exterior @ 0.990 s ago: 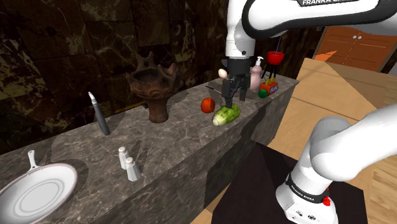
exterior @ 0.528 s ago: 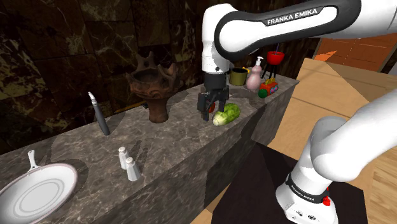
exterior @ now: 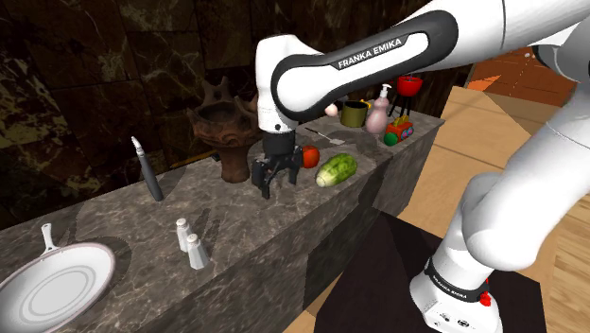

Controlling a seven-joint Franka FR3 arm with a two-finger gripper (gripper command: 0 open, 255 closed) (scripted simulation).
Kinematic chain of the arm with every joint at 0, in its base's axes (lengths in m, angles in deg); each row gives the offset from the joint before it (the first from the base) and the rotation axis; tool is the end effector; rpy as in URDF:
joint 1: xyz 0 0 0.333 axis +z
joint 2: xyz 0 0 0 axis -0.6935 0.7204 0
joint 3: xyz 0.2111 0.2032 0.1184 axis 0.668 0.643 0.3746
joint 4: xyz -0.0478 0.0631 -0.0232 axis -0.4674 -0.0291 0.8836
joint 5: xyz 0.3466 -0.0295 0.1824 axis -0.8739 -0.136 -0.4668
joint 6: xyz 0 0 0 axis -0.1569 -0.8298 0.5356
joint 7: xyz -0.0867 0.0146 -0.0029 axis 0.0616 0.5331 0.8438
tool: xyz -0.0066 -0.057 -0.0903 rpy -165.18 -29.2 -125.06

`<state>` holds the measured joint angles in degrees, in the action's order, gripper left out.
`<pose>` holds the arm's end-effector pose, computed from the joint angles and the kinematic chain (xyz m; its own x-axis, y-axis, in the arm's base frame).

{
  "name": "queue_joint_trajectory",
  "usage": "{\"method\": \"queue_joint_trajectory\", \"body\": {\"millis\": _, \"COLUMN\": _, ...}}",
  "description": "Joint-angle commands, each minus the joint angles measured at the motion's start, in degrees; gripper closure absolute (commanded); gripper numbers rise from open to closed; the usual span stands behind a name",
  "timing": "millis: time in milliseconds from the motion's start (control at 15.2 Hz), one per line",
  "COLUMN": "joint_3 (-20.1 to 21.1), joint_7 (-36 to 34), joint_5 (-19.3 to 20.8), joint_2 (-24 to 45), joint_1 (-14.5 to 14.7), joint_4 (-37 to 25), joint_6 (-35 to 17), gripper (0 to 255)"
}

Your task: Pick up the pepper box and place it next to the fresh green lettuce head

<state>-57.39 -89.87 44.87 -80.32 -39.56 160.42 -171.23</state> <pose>0.4457 0.1725 0.4508 0.9892 -0.1067 -0.1003 -0.1146 -0.9905 -0.0756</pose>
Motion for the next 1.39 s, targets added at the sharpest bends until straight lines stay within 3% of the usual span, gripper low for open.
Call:
{"method": "queue_joint_trajectory", "body": {"millis": 0, "joint_3": 1.1, "joint_7": -1.7, "joint_5": 0.7, "joint_2": 4.2, "joint_1": 0.3, "joint_4": -2.3, "joint_6": -2.5, "gripper": 0}}
{"method": "queue_joint_trajectory", "body": {"millis": 594, "joint_3": 4.1, "joint_7": -10.7, "joint_5": 7.2, "joint_2": 23.3, "joint_1": 3.6, "joint_4": -16.6, "joint_6": -9.0, "gripper": 0}}
{"method": "queue_joint_trajectory", "body": {"millis": 1188, "joint_3": 3.1, "joint_7": -17.7, "joint_5": 14.3, "joint_2": 42.6, "joint_1": 9.9, "joint_4": -37.1, "joint_6": -9.0, "gripper": 0}}
{"method": "queue_joint_trajectory", "body": {"millis": 1320, "joint_3": 3.0, "joint_7": -17.8, "joint_5": 14.4, "joint_2": 43.3, "joint_1": 10.1, "joint_4": -36.7, "joint_6": -10.1, "gripper": 0}}
